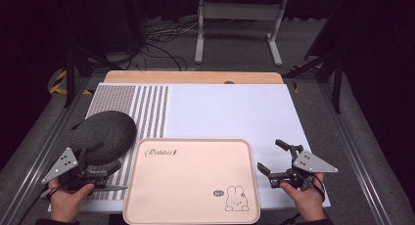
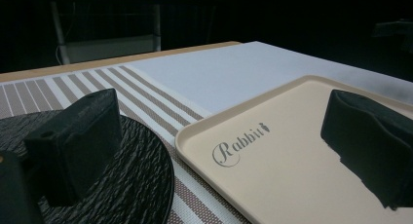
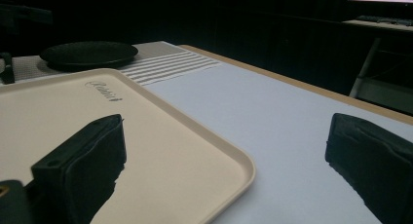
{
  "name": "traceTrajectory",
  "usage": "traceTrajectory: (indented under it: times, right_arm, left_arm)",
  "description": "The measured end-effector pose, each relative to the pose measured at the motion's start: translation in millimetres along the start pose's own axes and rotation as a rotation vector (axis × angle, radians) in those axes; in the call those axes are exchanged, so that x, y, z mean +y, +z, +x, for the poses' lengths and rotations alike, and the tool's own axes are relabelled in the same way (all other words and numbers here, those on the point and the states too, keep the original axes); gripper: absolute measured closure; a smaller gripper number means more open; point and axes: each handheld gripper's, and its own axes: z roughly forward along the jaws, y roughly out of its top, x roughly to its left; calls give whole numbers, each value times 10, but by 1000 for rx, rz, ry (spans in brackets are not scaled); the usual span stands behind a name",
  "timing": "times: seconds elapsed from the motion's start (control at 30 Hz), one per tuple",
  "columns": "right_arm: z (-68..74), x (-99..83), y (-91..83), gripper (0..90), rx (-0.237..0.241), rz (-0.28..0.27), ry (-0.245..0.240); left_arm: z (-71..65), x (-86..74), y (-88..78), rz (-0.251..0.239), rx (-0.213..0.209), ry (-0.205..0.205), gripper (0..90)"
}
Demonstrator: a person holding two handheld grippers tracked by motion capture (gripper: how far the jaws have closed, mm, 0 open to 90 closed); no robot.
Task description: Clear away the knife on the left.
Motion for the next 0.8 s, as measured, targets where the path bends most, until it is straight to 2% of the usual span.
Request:
traceTrajectory:
  times: [0.23, 0.57, 0.7, 0.8]
  right_arm:
    - [-1, -7, 1, 18, 2, 0, 8]
    - [4, -6, 15, 25, 3, 2, 8]
    - [3, 8, 11, 26, 7, 1, 12]
    - [-4, 7, 14, 27, 12, -1, 21]
  left_arm:
    - [-7, 4, 5, 17, -2, 18, 35]
    - [-8, 38, -10, 37, -14, 16, 40]
    - [-12, 77, -35, 76, -39, 20, 52]
    - [13, 123, -59, 123, -38, 60, 56]
